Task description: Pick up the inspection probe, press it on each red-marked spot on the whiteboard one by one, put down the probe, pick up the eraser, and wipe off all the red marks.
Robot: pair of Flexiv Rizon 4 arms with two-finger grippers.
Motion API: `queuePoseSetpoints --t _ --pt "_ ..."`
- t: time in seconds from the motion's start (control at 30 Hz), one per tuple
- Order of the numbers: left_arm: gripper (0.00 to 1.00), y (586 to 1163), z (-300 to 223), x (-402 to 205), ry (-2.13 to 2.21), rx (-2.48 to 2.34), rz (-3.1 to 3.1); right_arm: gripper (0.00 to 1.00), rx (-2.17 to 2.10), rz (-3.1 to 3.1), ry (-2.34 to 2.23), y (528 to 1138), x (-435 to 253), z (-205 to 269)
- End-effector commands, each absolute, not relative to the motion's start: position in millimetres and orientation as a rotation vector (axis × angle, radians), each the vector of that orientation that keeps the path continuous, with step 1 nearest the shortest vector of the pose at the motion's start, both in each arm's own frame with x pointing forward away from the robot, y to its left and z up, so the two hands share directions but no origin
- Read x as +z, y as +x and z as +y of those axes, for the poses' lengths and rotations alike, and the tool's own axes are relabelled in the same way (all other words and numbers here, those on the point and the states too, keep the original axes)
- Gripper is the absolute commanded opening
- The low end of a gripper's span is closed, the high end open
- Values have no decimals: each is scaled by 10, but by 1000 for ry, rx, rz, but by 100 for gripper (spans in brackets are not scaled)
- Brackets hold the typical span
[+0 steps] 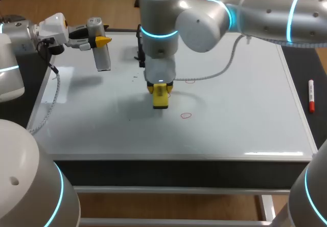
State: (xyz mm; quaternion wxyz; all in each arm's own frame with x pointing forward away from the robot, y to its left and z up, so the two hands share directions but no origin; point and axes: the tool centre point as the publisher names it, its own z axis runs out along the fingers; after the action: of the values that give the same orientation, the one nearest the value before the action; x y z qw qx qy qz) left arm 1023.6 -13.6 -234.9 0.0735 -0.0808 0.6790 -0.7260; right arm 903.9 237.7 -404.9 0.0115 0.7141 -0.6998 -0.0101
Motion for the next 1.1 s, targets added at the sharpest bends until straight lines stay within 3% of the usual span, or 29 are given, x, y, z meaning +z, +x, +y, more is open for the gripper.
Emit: queuePoseSetpoints --t 0.03,0.5,1.1 --pt "0 10233 -135 -2340 -243 -2179 2038 0 59 -2137 2193 9069 -4164 2518" --pt "0 10233 -135 -2340 -243 -2179 2038 0 79 -2131 2177 9114 -4289 2433" --pt "0 10233 -135 -2340 -243 -2179 2038 0 83 -2254 1998 9192 -4420 1844"
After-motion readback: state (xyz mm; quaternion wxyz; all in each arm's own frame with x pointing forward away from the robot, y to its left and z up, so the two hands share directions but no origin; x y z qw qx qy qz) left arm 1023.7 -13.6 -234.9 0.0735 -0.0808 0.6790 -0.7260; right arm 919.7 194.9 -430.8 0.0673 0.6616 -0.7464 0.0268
